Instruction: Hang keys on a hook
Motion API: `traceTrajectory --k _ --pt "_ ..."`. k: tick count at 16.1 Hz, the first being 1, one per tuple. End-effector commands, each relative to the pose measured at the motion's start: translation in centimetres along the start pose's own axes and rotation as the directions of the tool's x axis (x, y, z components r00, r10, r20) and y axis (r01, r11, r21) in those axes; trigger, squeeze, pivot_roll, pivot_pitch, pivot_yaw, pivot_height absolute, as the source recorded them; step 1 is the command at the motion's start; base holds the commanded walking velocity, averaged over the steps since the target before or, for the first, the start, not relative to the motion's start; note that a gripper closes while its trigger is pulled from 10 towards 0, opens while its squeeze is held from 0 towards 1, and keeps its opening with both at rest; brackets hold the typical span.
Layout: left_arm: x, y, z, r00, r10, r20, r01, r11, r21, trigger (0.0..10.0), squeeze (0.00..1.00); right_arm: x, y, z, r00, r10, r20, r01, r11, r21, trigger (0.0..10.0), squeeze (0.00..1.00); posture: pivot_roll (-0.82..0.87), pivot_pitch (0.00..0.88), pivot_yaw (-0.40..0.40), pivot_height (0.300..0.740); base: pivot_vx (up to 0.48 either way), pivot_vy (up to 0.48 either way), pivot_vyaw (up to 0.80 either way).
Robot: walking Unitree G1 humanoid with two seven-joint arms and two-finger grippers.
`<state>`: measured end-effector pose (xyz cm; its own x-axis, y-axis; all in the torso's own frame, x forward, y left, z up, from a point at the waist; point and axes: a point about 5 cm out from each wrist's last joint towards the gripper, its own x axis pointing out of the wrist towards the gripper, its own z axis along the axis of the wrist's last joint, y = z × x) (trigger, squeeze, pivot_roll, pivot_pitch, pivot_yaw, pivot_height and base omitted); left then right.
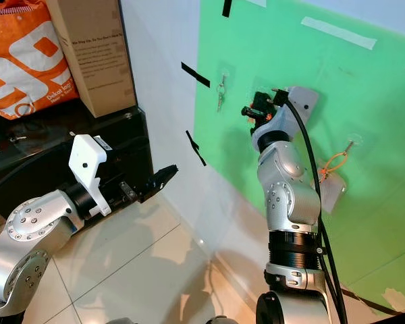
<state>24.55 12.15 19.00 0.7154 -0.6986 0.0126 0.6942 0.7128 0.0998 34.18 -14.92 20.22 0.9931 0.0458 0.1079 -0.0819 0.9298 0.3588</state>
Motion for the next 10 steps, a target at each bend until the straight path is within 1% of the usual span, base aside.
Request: traceTrajectory --k 1,3,6,10 --pt "0.2 -0.2 0.7 1.000 -0.015 0.020 0.014 1.000 0.026 10.0 0.31 0.2 0.8 0.6 0.999 0.042 0.008 -0.042 0.999 -0.008 10.0 0.00 0.10 0.000 -0.015 0.740 0.000 0.000 0.00" --pt "0.2 -0.2 0.7 1.000 -0.016 0.020 0.016 1.000 0.025 10.0 0.31 0.4 1.2 0.2 0.998 0.063 -0.019 -0.063 0.998 -0.027 10.0 0.00 0.10 0.000 -0.016 0.740 0.000 0.000 0.00" --pt "0.2 -0.2 0.7 1.000 -0.015 0.020 0.015 1.000 0.025 10.0 0.30 0.9 1.5 0.2 0.998 0.064 -0.024 -0.065 0.997 -0.037 10.0 0.00 0.10 0.000 -0.017 0.740 0.000 0.000 0.00" --pt "0.2 -0.2 0.7 1.000 -0.013 0.021 0.012 1.000 0.026 10.0 0.31 1.4 1.3 0.2 1.000 0.024 -0.016 -0.024 0.999 -0.048 10.0 0.00 0.10 0.000 -0.019 0.740 0.000 0.000 0.00"
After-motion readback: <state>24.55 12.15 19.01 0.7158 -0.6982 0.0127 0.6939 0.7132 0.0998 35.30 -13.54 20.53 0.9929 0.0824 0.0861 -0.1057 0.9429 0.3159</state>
